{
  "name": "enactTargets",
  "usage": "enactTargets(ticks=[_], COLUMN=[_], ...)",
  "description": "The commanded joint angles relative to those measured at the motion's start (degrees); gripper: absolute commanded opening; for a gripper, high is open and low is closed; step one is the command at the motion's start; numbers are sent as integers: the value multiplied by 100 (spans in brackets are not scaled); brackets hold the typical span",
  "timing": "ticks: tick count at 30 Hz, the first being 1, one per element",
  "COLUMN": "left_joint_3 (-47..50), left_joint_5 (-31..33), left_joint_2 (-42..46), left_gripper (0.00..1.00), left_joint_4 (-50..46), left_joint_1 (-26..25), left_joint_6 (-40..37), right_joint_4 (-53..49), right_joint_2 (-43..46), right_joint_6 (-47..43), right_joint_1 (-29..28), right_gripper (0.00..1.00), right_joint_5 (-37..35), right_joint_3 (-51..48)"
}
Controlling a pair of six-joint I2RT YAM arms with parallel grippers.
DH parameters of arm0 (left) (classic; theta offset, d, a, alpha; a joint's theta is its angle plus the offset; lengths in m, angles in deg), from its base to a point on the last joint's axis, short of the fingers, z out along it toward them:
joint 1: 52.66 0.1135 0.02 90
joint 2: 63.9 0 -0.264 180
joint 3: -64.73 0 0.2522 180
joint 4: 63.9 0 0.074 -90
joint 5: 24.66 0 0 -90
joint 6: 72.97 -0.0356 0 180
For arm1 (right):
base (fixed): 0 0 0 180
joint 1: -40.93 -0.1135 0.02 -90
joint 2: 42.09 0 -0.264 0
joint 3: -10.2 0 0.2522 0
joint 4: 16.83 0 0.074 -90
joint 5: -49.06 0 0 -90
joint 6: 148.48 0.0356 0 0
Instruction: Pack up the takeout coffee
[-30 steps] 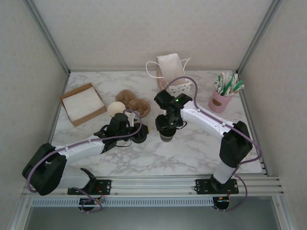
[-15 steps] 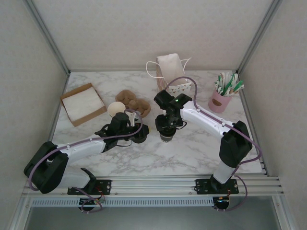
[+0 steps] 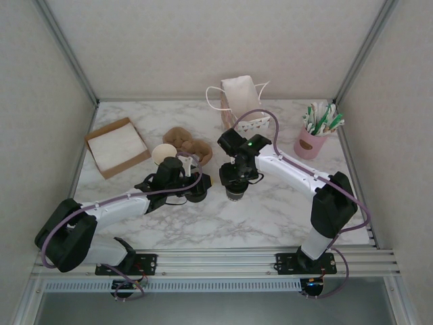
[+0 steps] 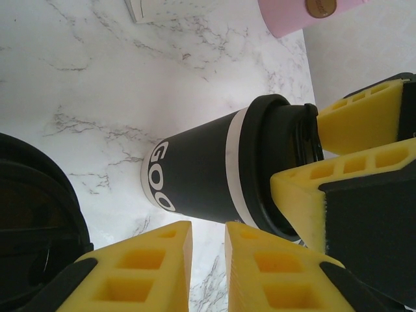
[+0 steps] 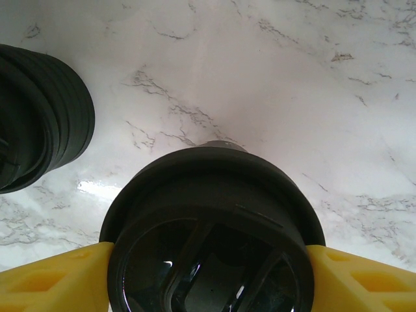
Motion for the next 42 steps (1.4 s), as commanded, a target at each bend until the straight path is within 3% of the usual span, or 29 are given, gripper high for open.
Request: enactTargets(ticks=[1, 21, 42], left_joint_3=[-151, -211, -239], left_joint_5=[-17, 44, -62], left_joint_2=[-28, 24, 551], left_gripper=[20, 20, 25], left_joint_4=[-6, -122, -600], left_joint_1=[-35, -26, 491], left_joint_6=[-95, -150, -316], right_joint_4=[-375, 172, 202], right_joint_2=[-342, -116, 35], right_joint_6=[-84, -67, -1169], right_joint_1=[-68, -212, -436], right_gripper=[71, 71, 73], right_joint_5=[-193, -170, 857], right_joint_3=[-346, -1101, -468])
